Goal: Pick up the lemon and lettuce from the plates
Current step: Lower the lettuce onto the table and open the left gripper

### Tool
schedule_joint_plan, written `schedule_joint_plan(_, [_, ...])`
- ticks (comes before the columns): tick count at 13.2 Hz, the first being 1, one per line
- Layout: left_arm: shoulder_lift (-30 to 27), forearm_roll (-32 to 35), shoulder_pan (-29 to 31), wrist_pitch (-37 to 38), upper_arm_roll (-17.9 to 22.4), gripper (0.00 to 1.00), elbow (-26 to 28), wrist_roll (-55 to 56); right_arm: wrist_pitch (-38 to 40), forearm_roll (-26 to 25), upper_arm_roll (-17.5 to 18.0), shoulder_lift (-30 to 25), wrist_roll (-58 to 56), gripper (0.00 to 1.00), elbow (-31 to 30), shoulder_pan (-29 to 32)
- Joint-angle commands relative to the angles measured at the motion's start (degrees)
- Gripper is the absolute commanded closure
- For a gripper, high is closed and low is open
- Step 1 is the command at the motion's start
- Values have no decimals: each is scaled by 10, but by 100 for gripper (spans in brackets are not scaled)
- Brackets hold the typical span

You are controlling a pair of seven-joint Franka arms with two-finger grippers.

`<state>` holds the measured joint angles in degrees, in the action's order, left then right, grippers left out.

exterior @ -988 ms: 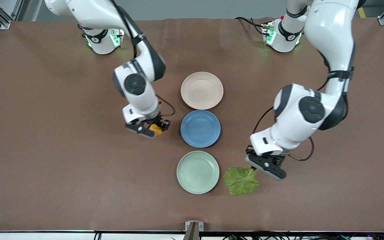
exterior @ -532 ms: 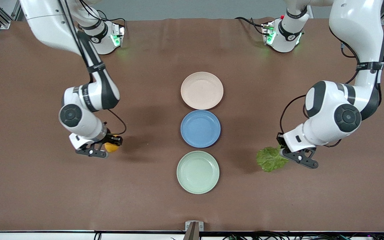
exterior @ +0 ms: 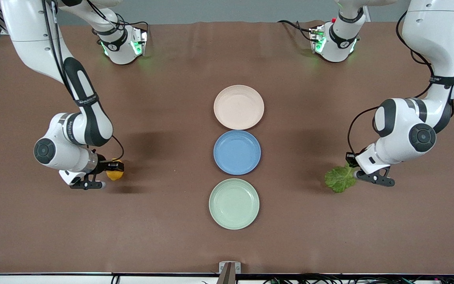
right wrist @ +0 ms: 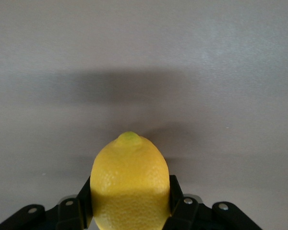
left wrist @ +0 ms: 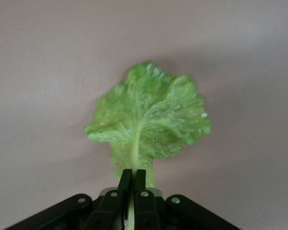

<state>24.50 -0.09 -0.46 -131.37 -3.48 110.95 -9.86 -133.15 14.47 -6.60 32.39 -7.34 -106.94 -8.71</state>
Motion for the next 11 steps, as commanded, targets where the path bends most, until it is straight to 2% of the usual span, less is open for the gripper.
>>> schedule_joint_plan(1, [-24, 18, 8, -11, -4, 76, 34, 28, -13, 13, 12, -7, -15, 97, -17, 4])
schedule_joint_plan(2, [-18, 18, 6, -11, -4, 45, 35, 27, -34, 13, 12, -7, -15, 97, -31, 2])
schedule_joint_plan(3, [-19, 20, 5, -6, -5, 0, 32, 27, -51, 13, 12, -6, -15, 97, -43, -2])
schedule_joint_plan(7, [-48, 20, 8, 2, -8, 0, 7, 32, -60, 9, 11, -6, -16, 96, -49, -8])
schedule_joint_plan(9, [-67, 19, 9, 42, -7, 0, -21, 58, -60, -3, 9, -7, -17, 96, -49, -9])
schedule_joint_plan(11, [-75, 20, 8, 105, -8, 0, -72, 108, -62, -26, 9, -7, -17, 96, -49, -4])
